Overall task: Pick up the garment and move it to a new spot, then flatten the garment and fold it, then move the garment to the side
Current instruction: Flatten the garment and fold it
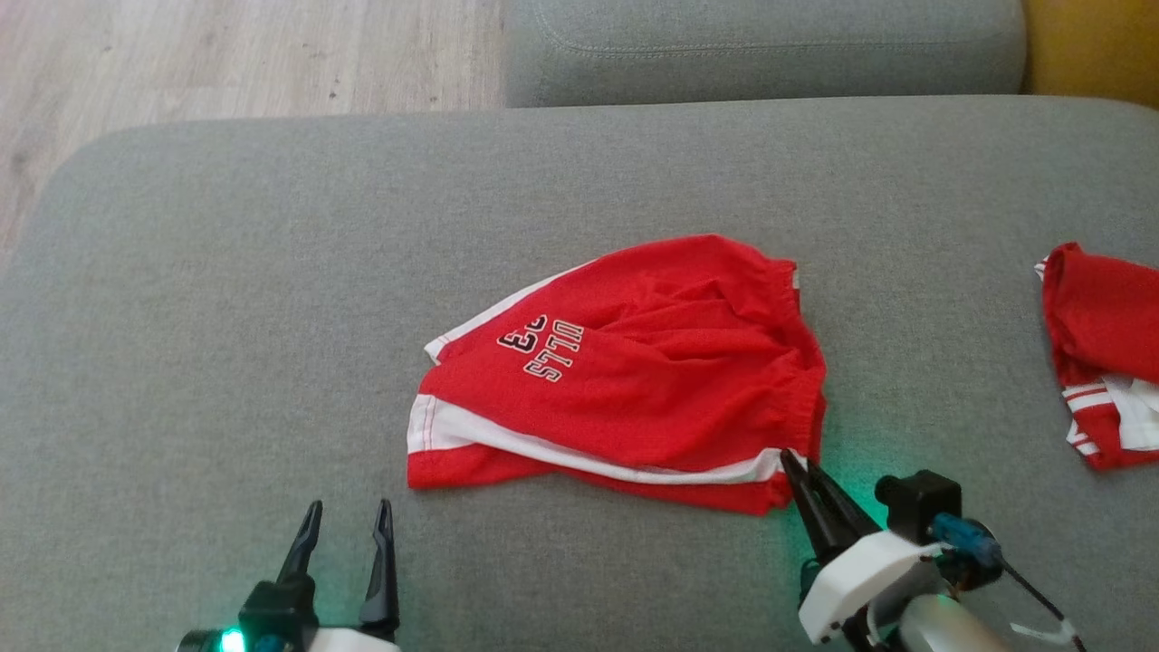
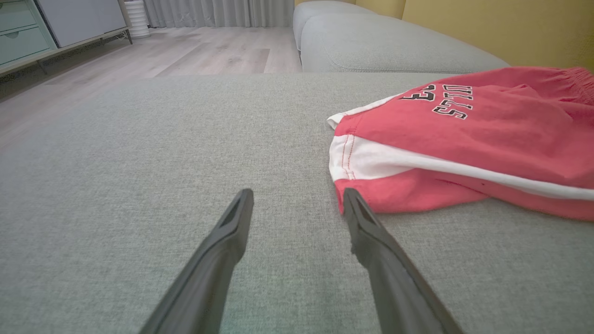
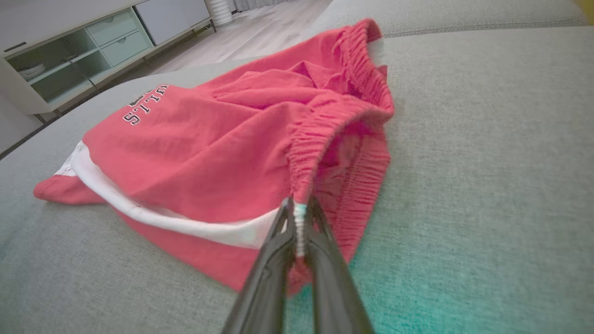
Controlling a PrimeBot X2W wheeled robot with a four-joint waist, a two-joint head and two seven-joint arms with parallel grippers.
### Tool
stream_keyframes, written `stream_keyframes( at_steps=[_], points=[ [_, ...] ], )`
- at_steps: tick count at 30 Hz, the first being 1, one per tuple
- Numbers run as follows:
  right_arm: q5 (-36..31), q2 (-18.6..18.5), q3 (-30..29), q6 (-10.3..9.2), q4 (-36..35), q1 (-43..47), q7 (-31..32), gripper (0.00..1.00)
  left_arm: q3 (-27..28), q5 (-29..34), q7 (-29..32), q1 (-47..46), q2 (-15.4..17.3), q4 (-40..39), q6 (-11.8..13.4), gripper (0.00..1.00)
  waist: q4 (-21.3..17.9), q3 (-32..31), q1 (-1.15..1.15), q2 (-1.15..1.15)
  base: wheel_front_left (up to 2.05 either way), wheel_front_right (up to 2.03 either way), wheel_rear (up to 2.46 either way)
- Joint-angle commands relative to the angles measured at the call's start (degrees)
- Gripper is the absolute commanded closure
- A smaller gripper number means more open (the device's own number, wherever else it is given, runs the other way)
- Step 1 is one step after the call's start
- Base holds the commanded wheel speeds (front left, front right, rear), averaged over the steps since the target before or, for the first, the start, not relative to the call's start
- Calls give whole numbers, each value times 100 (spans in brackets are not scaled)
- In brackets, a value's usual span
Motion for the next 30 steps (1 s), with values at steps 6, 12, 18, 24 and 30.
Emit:
stream_keyframes(
  at_steps=[6,12,18,24,30],
  points=[
    [102,-182,60,-4,-15,-176,-38,100,104,-202,-30,-241,-4,-200,-58,0,-44,7,0,0,0,0,0],
    [93,-320,-225,-4,-139,-185,-38,100,-154,-761,-30,-373,-5,-385,-425,0,-181,66,0,0,0,0,0],
    [53,-390,-318,-4,-255,-246,-38,100,-654,-1409,-30,-706,-5,-145,-583,0,-364,222,0,0,0,0,0],
    [4,-379,-315,-4,-307,-316,-38,100,-1312,-1907,-30,-1202,73,628,-590,0,-503,387,0,0,0,0,0],
    [-49,-338,-351,-4,-328,-364,-38,100,-1358,-2018,-31,-1490,156,1069,-591,0,-563,494,0,0,0,0,0]
  ],
)
